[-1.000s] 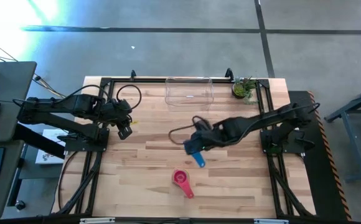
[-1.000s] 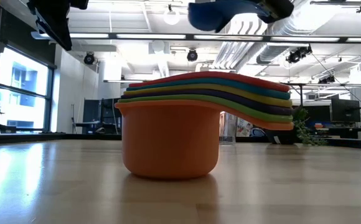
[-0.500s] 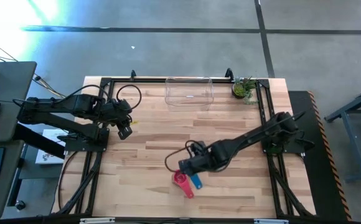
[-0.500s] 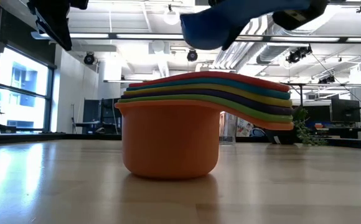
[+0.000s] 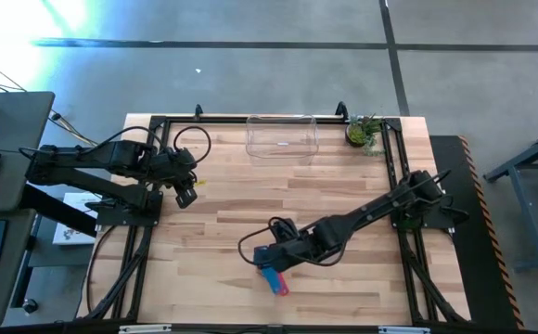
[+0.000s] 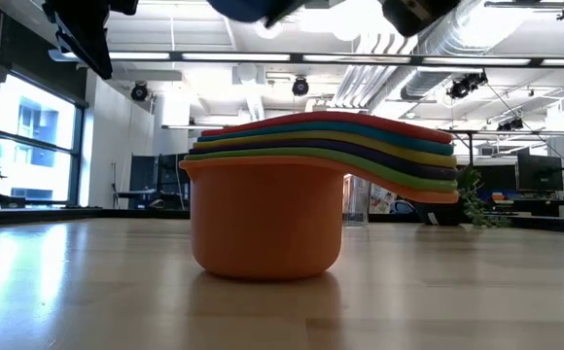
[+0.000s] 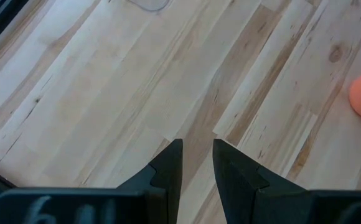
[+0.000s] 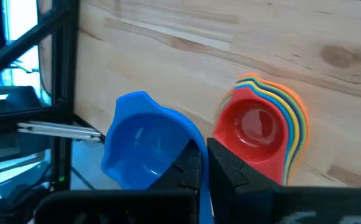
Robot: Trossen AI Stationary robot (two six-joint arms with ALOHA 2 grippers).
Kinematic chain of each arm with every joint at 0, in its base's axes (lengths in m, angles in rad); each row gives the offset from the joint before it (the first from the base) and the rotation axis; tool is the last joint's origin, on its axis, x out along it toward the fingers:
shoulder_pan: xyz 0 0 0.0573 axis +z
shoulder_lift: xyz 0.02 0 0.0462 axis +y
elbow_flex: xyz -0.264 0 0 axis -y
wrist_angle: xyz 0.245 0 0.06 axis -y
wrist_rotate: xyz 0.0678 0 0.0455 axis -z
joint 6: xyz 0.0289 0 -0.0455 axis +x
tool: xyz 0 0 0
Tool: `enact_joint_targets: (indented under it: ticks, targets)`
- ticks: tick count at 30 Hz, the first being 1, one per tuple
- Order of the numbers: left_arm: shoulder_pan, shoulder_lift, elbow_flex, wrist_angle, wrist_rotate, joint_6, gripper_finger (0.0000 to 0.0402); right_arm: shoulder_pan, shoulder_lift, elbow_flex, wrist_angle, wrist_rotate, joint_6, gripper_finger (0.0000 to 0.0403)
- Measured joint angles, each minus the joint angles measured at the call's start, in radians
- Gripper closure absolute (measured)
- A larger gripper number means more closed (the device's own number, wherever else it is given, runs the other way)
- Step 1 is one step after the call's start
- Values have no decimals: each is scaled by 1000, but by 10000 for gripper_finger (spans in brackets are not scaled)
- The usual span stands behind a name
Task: Nest measuring cups in basket
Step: Stack the blue measuring cup on the pink measuring cup
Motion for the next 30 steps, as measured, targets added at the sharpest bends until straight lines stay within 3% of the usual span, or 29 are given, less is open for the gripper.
enact_joint_targets:
  ticks: [8,20,30]
  targets:
    - [0,0,0,0,0,0,323,-7,8,16,-8,9,-15,403]
    - [0,0,0,0,0,0,323,-9,88,16,-38,-108,12,403]
    - [0,0,0,0,0,0,323,-13,118,16,-67,-145,45,403]
